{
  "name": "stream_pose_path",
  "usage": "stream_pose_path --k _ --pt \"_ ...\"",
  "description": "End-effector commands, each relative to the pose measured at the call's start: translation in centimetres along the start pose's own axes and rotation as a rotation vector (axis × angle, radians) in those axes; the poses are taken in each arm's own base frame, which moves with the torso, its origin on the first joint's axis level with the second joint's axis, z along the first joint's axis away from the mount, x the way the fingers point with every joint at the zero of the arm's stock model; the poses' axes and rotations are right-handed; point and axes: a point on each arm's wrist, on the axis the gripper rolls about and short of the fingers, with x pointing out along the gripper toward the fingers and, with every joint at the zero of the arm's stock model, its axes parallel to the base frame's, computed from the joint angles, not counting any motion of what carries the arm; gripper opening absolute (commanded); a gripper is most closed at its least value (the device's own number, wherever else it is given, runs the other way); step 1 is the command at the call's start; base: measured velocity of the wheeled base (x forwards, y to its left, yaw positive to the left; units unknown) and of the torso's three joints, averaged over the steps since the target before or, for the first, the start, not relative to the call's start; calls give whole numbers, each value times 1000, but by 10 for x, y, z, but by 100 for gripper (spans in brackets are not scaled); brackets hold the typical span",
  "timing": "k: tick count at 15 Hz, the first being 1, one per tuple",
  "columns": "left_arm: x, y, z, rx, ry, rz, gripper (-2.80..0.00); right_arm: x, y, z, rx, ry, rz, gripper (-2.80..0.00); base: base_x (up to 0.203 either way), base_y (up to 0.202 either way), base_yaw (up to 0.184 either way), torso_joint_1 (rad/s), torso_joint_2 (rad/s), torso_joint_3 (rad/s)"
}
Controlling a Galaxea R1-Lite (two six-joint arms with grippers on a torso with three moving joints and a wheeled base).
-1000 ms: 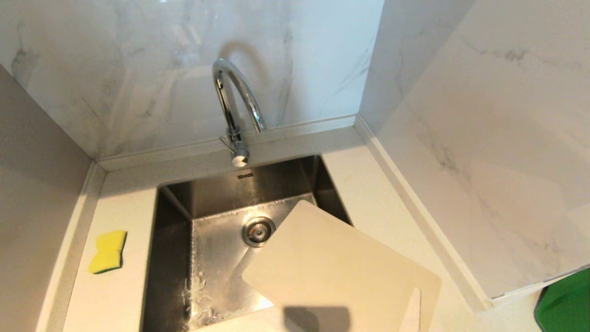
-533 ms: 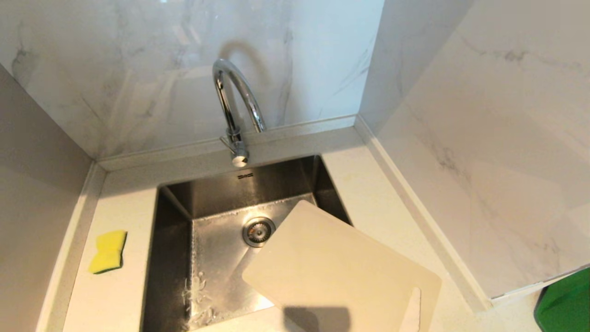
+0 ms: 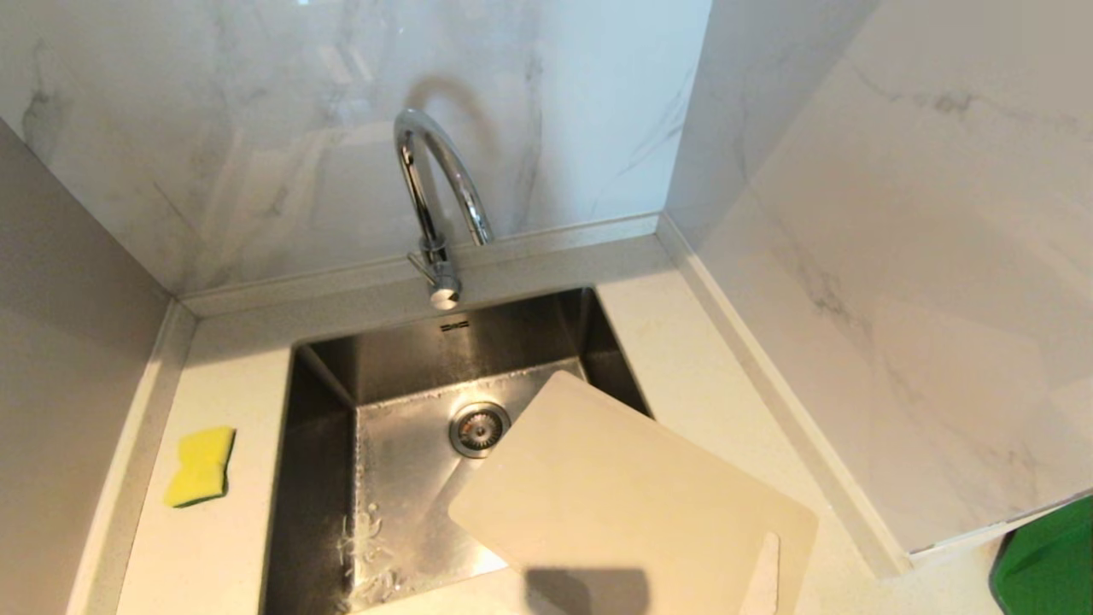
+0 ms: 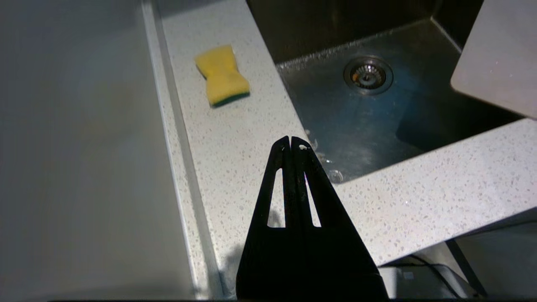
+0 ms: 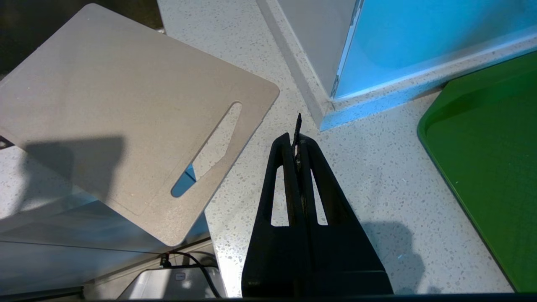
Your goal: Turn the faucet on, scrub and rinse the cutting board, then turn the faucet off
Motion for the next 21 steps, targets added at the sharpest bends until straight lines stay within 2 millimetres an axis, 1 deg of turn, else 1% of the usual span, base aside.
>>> stream_pose_path --k 1,21 --pt "-3 0 -2 0 -50 3 -280 0 0 0 1 1 -1 -280 0 0 0 0 0 0" --pt "-3 0 -2 1 -49 2 -280 0 0 0 1 1 -1 -280 0 0 0 0 0 0"
